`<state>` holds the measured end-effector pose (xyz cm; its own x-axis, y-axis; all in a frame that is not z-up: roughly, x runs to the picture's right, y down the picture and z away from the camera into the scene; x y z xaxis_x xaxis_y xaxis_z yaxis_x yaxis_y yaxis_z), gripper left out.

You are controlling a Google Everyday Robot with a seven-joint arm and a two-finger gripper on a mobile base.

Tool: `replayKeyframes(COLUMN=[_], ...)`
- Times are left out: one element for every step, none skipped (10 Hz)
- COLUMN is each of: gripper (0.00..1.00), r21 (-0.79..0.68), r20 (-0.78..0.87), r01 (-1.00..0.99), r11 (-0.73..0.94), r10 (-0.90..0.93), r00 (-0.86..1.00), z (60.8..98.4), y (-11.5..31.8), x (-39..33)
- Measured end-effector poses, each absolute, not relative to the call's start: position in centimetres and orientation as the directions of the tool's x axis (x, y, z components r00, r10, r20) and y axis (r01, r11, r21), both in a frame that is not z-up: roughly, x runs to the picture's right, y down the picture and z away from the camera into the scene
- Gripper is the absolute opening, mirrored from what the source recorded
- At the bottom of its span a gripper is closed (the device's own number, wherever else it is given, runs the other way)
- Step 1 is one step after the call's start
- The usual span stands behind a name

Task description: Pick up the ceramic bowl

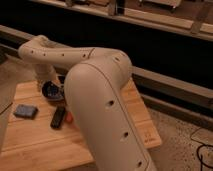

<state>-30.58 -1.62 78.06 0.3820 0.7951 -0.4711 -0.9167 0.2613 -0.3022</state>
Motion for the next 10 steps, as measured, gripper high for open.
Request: replayKeyframes(gripper=[0.65,0.65,0.65,0.65,0.65,0.65,0.65,0.65,0.65,0.65], r21=[-0.313,-0.323,-0.335,-0.346,-0.365,-0.381,-0.388,-0.399,-0.406,-0.41], r20=[-0.443,-0.432,-0.424,-0.424,-0.435,-0.444,-0.451,-0.469,-0.477,-0.487], r01=[-0.899,-0.887,-0.876,-0.869,-0.865,-0.861,-0.858,-0.852,-0.849,-0.845], r11=[0.306,0.329,0.348,0.353,0.345,0.338,0.338,0.338,0.338,0.344], r10=[0.79,0.783,0.774,0.767,0.758,0.75,0.742,0.724,0.714,0.7], r00=[0.423,0.448,0.47,0.481,0.486,0.49,0.496,0.506,0.512,0.522], z=[78.4,78.7,79.1,79.5,80.0,80.4,80.7,81.4,81.8,82.2], y=[-2.2,-2.3,-2.2,-1.9,-1.3,-0.7,-0.2,0.9,1.5,2.2], x=[-31.4,-32.0,-32.6,-33.1,-33.7,-34.4,-34.6,-34.9,-35.1,-35.3])
